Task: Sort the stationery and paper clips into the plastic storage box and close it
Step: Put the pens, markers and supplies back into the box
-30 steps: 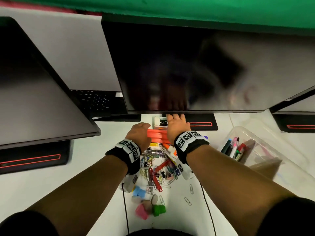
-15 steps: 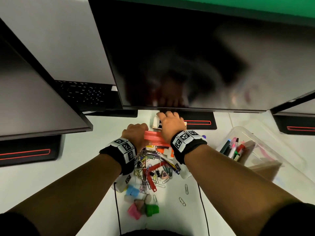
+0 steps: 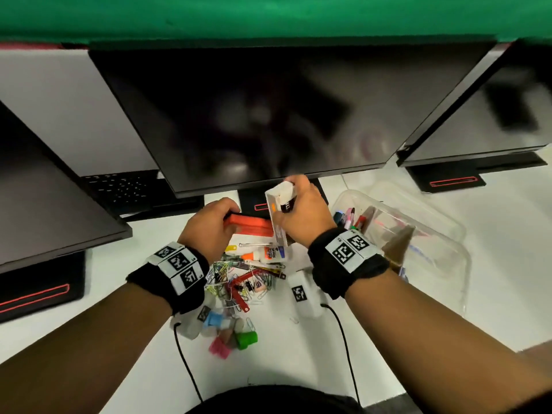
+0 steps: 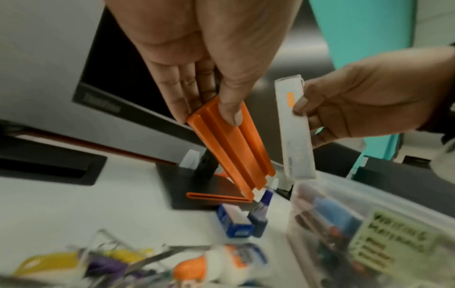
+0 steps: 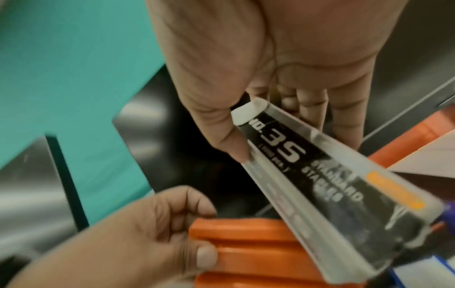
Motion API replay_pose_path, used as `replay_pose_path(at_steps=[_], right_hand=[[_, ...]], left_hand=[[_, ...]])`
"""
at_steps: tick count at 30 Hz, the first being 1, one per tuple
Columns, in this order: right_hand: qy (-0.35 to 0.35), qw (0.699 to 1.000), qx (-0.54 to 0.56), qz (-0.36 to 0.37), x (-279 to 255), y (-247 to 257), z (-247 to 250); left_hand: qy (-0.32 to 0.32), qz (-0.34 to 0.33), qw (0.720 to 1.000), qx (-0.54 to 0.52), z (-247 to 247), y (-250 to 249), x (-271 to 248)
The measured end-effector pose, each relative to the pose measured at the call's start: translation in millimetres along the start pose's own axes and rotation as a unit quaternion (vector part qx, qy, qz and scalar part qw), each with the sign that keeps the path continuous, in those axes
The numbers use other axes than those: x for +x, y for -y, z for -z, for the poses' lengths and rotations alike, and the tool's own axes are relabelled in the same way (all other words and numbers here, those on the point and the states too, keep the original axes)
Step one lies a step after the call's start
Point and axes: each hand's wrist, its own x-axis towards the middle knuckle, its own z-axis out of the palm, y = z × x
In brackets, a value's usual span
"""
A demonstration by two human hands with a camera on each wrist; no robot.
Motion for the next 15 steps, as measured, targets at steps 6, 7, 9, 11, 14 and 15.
replay_pose_path(at_steps=[6,7,9,11,14,15], right_hand=[[-0.139,0.986,0.097,-0.001,-33,-23,93],[-0.168,0.982,0.091,0.0,-37,-33,109],[-0.203,0.978,0.052,-0.008,-43,-52,135],[-0.228,0.973,-0.009,-0.035,-48,-76,157],[-0.234,0.965,-0.083,-0.082,-53,-111,173],[-0.229,0.963,-0.1,-0.098,-55,-120,175]], left_hand=[[-0.064,-0.066,0.993,-0.073,11,-56,-22],[-0.066,-0.074,0.992,-0.083,10,-68,-24],[-0.05,-0.098,0.991,-0.081,8,-88,-27],[-0.02,-0.137,0.988,-0.069,1,-110,-27],[0.019,-0.186,0.98,-0.068,-13,-143,-29],[0.028,-0.201,0.977,-0.071,-19,-154,-30]])
